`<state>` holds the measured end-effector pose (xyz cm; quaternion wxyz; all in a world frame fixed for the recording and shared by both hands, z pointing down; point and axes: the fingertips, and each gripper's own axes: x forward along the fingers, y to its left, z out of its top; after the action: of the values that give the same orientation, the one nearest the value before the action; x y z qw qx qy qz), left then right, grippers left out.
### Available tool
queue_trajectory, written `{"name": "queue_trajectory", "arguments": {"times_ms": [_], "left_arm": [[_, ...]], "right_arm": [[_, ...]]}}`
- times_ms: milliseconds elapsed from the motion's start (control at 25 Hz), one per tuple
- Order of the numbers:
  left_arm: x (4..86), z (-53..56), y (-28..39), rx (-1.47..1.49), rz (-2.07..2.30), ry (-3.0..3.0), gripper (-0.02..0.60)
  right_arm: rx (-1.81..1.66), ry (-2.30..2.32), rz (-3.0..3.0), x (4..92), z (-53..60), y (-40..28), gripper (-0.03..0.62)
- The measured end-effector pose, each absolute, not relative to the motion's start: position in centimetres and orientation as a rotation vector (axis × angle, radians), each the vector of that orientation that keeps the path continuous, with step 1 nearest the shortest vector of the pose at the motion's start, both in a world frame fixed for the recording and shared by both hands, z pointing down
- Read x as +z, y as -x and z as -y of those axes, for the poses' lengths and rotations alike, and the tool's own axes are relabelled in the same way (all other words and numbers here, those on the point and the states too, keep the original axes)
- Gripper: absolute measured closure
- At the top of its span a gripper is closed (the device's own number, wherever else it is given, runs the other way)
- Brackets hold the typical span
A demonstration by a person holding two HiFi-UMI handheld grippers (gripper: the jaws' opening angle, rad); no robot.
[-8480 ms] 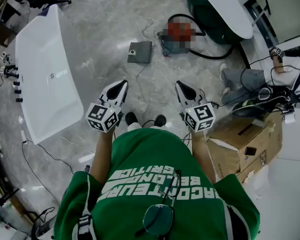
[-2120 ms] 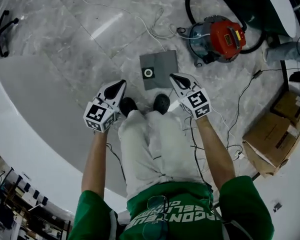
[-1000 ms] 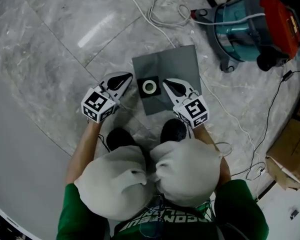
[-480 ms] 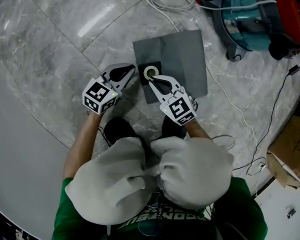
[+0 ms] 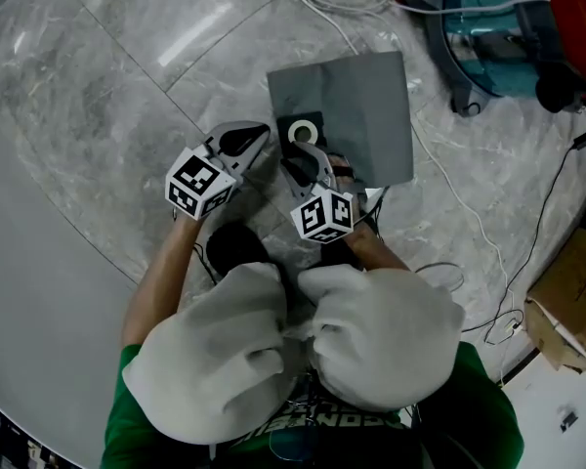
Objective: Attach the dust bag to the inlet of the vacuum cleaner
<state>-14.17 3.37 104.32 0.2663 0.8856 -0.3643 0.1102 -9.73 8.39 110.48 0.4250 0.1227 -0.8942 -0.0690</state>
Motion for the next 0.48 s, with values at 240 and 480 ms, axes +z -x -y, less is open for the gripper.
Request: {"name": "queue_trajectory", "arguments": {"times_ms": [240, 480], "left_arm": [[105.0, -3.8, 13.4, 0.313, 0.946, -2.400, 0.577], [105.5, -4.2, 12.2, 0.365, 0.907, -2.416, 0.577]], "right_arm": [[-0.234, -0.365, 2.182, 111.2, -7.8, 9.5, 0.431], [-0.183, -0.497, 2.212, 109.5, -6.5, 8.1, 0.441]]}}
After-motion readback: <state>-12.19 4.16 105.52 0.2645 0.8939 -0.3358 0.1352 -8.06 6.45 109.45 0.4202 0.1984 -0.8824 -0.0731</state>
